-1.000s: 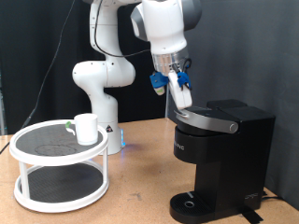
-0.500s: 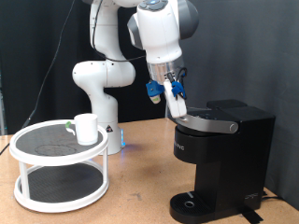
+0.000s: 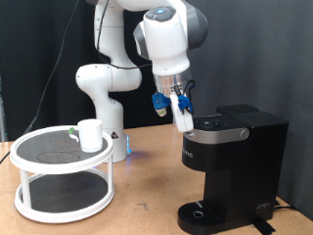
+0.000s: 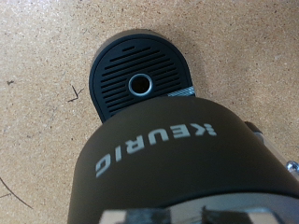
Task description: Make a cup of coffee with the keurig machine
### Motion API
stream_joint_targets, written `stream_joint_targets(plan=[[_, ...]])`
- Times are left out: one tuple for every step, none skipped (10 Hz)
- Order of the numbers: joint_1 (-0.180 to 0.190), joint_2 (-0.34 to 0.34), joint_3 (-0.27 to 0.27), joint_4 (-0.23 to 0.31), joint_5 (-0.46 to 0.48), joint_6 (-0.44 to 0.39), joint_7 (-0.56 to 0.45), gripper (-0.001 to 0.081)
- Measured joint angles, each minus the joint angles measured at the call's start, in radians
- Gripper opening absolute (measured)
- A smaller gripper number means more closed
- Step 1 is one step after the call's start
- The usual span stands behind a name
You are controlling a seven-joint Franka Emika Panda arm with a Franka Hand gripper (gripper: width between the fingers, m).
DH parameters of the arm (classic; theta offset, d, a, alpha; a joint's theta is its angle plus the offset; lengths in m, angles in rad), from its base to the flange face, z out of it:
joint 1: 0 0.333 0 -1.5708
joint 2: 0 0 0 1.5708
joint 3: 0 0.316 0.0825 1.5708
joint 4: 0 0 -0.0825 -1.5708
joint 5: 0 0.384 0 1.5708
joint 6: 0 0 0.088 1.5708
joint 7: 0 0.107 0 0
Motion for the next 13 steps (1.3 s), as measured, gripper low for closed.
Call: stream_joint_targets(plan=[[0.000,0.004,0.000,0.000,-0.001,0.007,0.000,0.0000],[0.000,0.004,0.000,0.000,-0.001,0.007,-0.001,0.0000],[0.000,0.004,0.000,0.000,-0.001,0.008,-0.002,0.0000],[0.000,0.004,0.000,0.000,-0.001,0.010,-0.010,0.0000],[0.000,0.003,0.001,0.000,-0.001,0.013,-0.023,0.0000],[0.000,0.002,0.002,-0.002,-0.001,0.021,-0.041,0.0000],[0.000,-0.001,0.003,-0.006,-0.001,0.026,-0.072,0.0000],[0.000,-0.008,0.005,-0.008,0.000,0.024,-0.106,0.0000],[0.000,-0.021,0.005,-0.011,0.005,0.010,-0.138,0.0000],[0.000,-0.040,0.004,-0.013,0.009,-0.011,-0.158,0.0000],[0.000,-0.063,0.004,-0.017,0.014,-0.031,-0.166,0.0000],[0.000,-0.087,0.003,-0.023,0.017,-0.054,-0.170,0.0000],[0.000,-0.110,0.003,-0.028,0.029,-0.073,-0.173,0.0000]])
